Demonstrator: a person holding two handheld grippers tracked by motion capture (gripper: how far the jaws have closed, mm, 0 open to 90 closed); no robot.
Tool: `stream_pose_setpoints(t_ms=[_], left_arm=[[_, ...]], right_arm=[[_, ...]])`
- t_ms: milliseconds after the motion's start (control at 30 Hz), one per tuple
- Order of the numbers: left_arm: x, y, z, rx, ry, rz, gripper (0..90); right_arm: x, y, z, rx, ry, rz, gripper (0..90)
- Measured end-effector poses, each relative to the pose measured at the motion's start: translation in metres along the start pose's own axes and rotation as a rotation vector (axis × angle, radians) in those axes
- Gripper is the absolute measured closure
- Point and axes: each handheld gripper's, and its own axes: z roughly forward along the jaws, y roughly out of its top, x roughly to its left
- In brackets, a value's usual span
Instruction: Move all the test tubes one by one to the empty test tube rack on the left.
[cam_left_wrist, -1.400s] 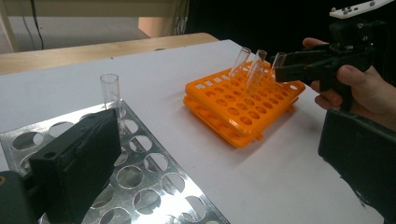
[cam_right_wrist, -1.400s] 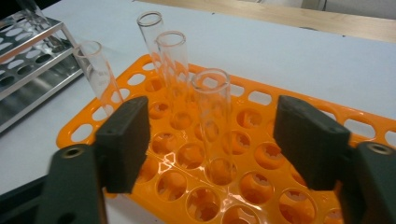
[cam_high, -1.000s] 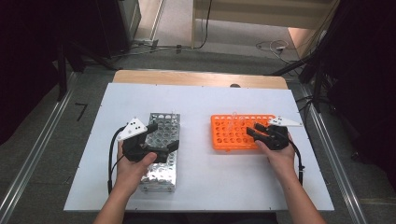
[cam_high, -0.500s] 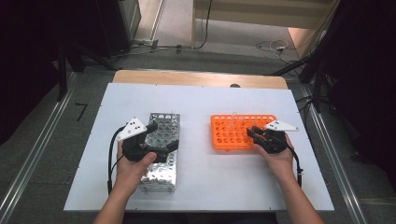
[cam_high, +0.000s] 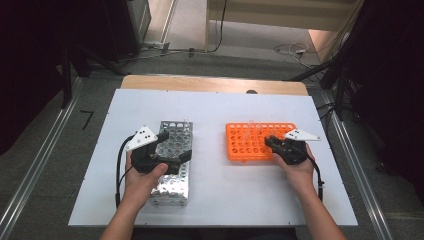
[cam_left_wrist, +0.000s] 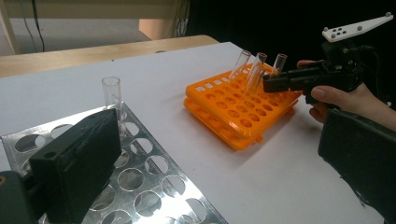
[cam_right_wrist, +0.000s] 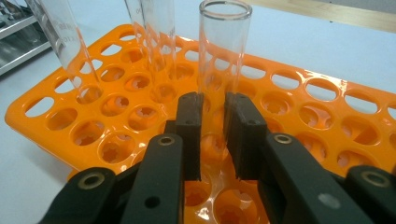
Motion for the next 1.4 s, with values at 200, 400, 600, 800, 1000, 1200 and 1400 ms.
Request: stream_pose_setpoints(t_ms=[200,400,600,800,1000,1200,1400], left_arm=[[-0.001,0.0,0.001,0.0,-0.004,-0.001,0.0],[-0.002,0.001,0.001,-0.002,-0.005,0.001,0.0],[-0.003,0.001,0.001,-0.002,-0.007,0.003,0.0],[-0.006,0.003,0.001,-0.006,-0.012,0.008,0.0],[-0.01,0.006,0.002,-0.004,-0.017,0.025,0.0],[-0.014,0.008,0.002,-0.008,-0.028,0.031,0.0],[-0.021,0.012,0.004,-0.01,-0.046,0.041,0.1]], right_arm=[[0.001,0.005,-0.006,-0.025,0.002,0.0,74.1],[0.0,0.013,-0.016,-0.062,0.004,0.003,74.1],[0.001,0.02,-0.027,-0.08,0.01,0.001,74.1],[0.008,0.024,-0.036,-0.083,0.028,-0.014,74.2],[0.023,0.03,-0.045,-0.088,0.072,-0.028,74.2],[0.041,0.038,-0.051,-0.101,0.128,-0.059,74.2],[0.06,0.043,-0.053,-0.104,0.181,-0.088,74.2]])
